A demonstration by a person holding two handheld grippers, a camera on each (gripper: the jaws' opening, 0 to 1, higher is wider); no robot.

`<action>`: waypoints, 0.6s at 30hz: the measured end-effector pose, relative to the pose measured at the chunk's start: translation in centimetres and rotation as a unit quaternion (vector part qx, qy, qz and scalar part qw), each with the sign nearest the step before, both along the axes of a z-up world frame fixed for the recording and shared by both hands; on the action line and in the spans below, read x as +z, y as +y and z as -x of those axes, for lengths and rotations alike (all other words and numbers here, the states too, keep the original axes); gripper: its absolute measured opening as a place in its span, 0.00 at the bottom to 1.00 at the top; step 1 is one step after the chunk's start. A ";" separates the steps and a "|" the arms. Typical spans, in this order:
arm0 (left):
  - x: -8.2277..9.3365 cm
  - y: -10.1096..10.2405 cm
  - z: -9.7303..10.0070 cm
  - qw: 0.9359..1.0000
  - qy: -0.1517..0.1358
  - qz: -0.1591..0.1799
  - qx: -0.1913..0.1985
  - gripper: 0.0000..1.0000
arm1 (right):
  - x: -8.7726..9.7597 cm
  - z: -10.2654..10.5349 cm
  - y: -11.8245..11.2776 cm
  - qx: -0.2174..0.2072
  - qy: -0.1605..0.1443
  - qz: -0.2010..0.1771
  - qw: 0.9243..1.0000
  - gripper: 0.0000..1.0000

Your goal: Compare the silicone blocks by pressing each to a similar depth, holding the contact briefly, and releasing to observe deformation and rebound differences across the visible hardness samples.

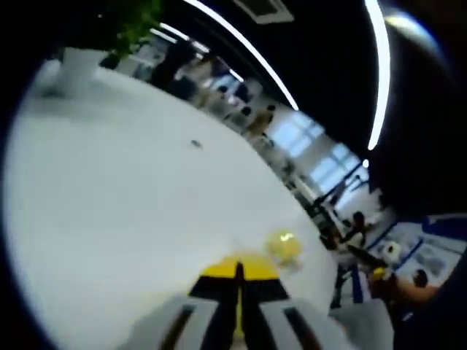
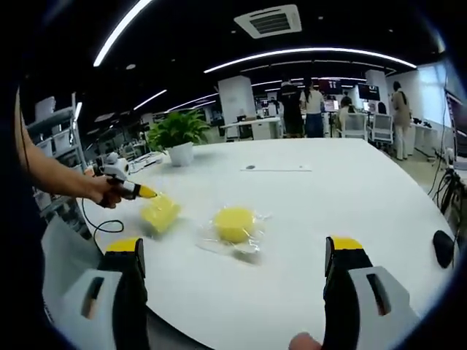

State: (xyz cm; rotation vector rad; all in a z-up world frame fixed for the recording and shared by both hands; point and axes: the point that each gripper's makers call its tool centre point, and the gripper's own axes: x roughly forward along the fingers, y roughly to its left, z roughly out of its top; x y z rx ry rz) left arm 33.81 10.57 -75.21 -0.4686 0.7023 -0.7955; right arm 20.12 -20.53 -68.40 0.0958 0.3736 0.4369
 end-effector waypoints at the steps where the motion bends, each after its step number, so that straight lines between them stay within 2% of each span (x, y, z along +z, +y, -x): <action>1: -0.3 0.2 -0.1 1.000 0.000 -0.006 0.003 0.00 | -0.3 0.1 -0.1 -0.002 0.010 -0.003 1.000 0.96; 3: -0.6 0.3 -0.1 1.000 0.000 -0.012 0.005 0.00 | -1.3 0.5 -0.2 0.000 0.038 0.002 0.999 0.96; 6: -0.9 0.4 -0.2 1.000 -0.007 -0.025 0.010 0.00 | -1.8 0.7 -0.4 -0.004 0.037 0.007 0.999 0.96; 10: -1.1 0.5 -0.8 1.000 -0.005 -0.018 0.025 0.00 | -2.3 1.0 -0.3 -0.003 0.036 0.008 0.999 0.96; 13: -1.2 0.8 -1.5 0.999 -0.014 -0.025 0.036 0.00 | -2.4 1.1 -0.2 0.001 0.037 0.009 0.999 0.96; 14: -1.3 0.8 -1.7 0.999 -0.015 -0.028 0.037 0.00 | -2.5 1.1 -0.2 -0.001 0.041 0.011 0.999 0.96; 17: -2.4 1.0 -1.7 0.998 -0.022 -0.063 0.018 0.00 | -2.8 1.2 -0.5 -0.006 0.050 0.013 0.999 0.96; 18: -2.4 0.9 -1.7 0.998 -0.019 -0.060 0.017 0.00 | -3.0 1.3 -0.6 -0.009 0.057 0.015 0.998 0.96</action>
